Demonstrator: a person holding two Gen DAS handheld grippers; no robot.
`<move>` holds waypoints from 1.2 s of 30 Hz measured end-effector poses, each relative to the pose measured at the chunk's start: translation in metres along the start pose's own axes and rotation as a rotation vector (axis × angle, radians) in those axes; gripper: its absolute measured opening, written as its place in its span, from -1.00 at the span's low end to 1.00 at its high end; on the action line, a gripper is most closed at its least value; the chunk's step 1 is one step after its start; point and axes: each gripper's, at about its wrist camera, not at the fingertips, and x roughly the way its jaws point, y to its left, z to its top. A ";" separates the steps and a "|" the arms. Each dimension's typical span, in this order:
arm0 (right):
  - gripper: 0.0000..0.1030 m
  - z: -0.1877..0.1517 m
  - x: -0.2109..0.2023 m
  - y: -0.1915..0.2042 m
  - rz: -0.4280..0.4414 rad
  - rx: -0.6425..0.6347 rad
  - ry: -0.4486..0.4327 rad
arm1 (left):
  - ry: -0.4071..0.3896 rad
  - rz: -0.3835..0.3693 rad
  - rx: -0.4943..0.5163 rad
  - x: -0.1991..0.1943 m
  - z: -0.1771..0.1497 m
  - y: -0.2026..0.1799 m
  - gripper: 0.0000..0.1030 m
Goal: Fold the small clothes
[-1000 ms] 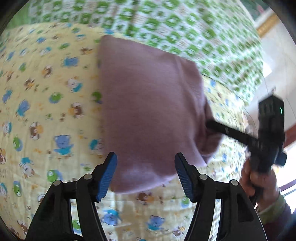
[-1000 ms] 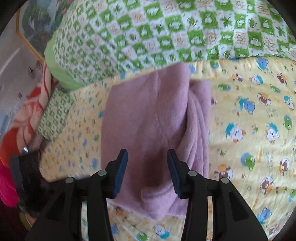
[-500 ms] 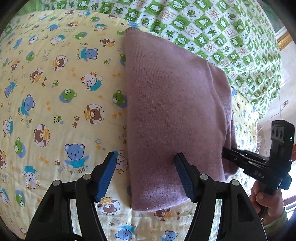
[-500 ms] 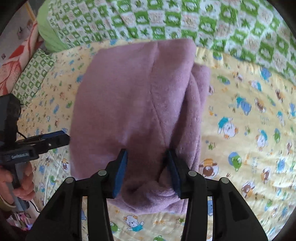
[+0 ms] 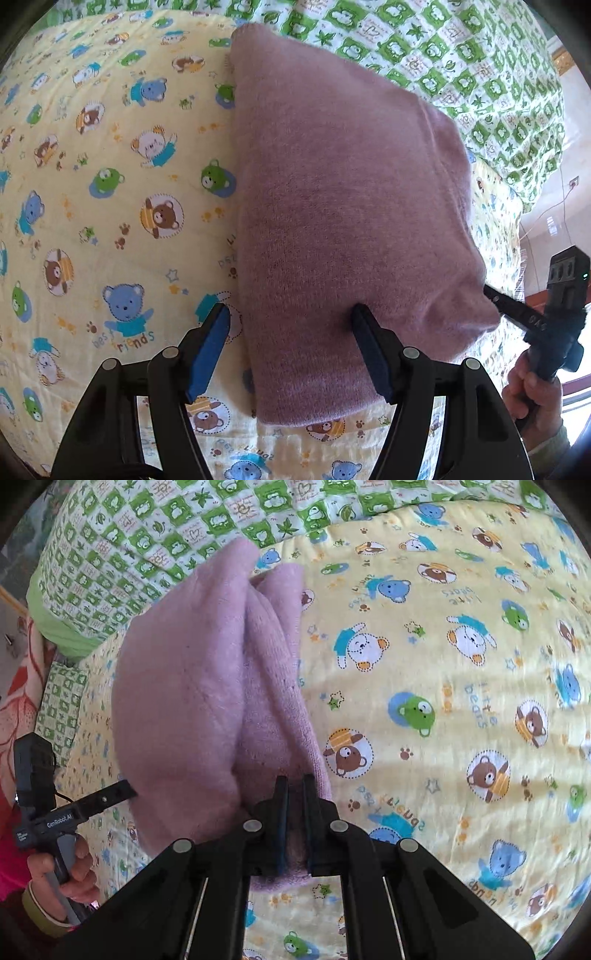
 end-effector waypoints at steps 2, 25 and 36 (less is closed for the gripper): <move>-0.75 -0.001 -0.014 0.005 0.044 0.004 -0.060 | -0.009 0.004 0.005 -0.004 0.003 0.001 0.37; -0.81 0.052 -0.031 0.039 0.160 0.000 -0.175 | -0.016 -0.047 -0.065 -0.004 0.035 0.020 0.55; -0.73 0.037 0.013 0.011 0.033 0.012 -0.109 | -0.006 -0.058 -0.045 0.007 0.051 0.008 0.57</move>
